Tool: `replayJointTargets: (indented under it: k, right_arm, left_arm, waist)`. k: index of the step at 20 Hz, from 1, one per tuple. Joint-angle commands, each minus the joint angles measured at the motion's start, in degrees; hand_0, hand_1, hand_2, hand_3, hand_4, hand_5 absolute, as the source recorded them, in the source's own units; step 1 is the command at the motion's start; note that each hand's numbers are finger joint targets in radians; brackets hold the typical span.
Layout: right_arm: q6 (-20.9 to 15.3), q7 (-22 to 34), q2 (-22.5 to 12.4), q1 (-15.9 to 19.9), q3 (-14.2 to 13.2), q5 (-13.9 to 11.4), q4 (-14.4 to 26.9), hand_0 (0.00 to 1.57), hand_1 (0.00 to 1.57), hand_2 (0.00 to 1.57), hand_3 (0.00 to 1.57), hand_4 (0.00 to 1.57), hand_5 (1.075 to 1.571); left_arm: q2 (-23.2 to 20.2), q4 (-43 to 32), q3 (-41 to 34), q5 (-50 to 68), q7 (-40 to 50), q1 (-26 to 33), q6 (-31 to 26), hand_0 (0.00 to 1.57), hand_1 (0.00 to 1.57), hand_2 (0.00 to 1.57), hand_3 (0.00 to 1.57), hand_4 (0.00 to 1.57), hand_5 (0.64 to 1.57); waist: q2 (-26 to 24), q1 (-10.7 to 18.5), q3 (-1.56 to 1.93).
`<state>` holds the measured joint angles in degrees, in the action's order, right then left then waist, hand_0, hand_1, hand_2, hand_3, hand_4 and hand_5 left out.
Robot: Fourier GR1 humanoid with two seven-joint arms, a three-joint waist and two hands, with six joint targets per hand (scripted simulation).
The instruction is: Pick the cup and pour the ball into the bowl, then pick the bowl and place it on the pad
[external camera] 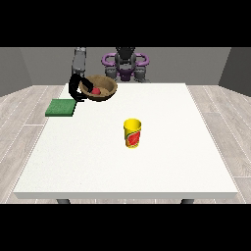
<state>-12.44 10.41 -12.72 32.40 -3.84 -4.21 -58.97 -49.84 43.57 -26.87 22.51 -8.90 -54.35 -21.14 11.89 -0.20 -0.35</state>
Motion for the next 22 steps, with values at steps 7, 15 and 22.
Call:
replayJointTargets:
  k: [7, 15, 22]
  right_arm:
    - [7.75, 1.34, -10.07, 4.71, -4.15, 1.27, 1.90, 1.57, 1.57, 1.57, 1.57, 1.30, 1.514]
    - [13.52, -6.58, -16.47, 5.68, -9.46, 3.56, 10.53, 1.57, 1.57, 1.57, 1.57, 1.31, 1.533]
    - [18.68, -14.00, -20.34, 6.06, -15.33, 7.93, 18.10, 1.57, 1.57, 1.57, 1.11, 1.30, 1.537]
  left_arm:
    - [-5.68, -2.30, -2.72, 0.45, -4.49, 1.77, -2.37, 0.00, 0.00, 0.00, 0.00, 0.00, 1.539]
    - [-2.53, 2.98, -0.92, 0.74, -2.91, 1.36, 1.54, 0.00, 0.00, 0.00, 0.00, 0.00, 1.531]
    - [-4.60, 5.90, -1.43, 2.28, -0.21, 0.49, 1.91, 0.00, 0.00, 0.00, 0.00, 0.00, 1.536]
  waist:
    - [5.95, -1.82, 0.36]
    - [6.67, -1.22, 0.43]
    - [9.58, -0.58, 0.45]
